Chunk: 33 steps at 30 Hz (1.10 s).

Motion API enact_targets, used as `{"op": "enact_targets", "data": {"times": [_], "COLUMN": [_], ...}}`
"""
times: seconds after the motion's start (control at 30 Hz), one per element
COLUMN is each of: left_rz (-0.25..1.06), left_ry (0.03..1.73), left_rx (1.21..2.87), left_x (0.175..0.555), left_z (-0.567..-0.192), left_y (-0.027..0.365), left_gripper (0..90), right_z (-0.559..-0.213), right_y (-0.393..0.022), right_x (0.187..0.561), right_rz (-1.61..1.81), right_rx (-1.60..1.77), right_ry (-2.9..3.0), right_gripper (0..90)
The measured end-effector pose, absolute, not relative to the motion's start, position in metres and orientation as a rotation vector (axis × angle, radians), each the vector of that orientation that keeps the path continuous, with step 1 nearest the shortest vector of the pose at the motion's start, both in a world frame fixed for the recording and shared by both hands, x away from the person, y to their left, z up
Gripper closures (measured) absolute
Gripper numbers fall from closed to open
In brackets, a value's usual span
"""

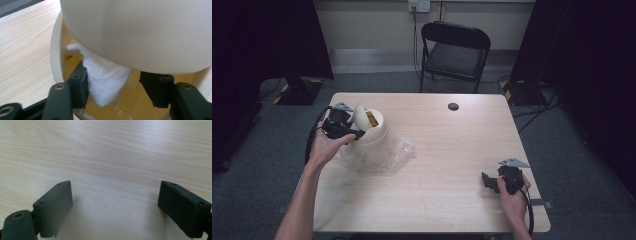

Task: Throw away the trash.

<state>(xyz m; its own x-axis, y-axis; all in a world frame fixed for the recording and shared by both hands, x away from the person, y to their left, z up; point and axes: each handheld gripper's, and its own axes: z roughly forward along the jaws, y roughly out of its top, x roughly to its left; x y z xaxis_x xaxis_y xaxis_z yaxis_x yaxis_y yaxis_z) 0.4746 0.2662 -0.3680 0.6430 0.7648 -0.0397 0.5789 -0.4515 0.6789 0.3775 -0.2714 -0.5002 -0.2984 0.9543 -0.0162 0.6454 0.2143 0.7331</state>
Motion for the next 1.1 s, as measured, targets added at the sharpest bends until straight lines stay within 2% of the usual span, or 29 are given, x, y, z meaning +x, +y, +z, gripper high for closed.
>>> {"op": "enact_targets", "data": {"times": [0.17,0.33,0.4,0.5,0.63,0.83,0.93,1.1], "left_rz": [0.355,0.378,0.386,0.404,0.393,0.399,0.425,0.435], "left_ry": [1.049,1.062,1.054,1.059,1.04,1.071,1.065,1.057], "left_rx": [2.178,2.173,2.18,2.207,2.258,2.252,2.225,2.206], "left_x": [0.473,0.47,0.469,0.471,0.474,0.475,0.471,0.467], "left_z": [-0.366,-0.365,-0.365,-0.367,-0.37,-0.37,-0.364,-0.361], "left_y": [0.269,0.272,0.274,0.271,0.263,0.261,0.264,0.268], "left_gripper": [43.3,71.4,77.2,80.1,77.1,54.7,46.6,46.0], "right_z": [-0.5,-0.5,-0.5,-0.5,-0.5,-0.5,-0.5,-0.5], "right_y": [-0.271,-0.271,-0.271,-0.271,-0.271,-0.271,-0.271,-0.271], "right_x": [0.378,0.378,0.378,0.378,0.378,0.378,0.378,0.378], "right_rz": [0.868,0.869,0.868,0.868,0.868,0.868,0.869,0.868], "right_rx": [1.476,1.476,1.476,1.476,1.476,1.476,1.476,1.476], "right_ry": [2.023,2.023,2.023,2.023,2.023,2.023,2.023,2.023], "right_gripper": [11.4,11.4,11.4,11.4,11.4,11.4,11.4,11.4]}}
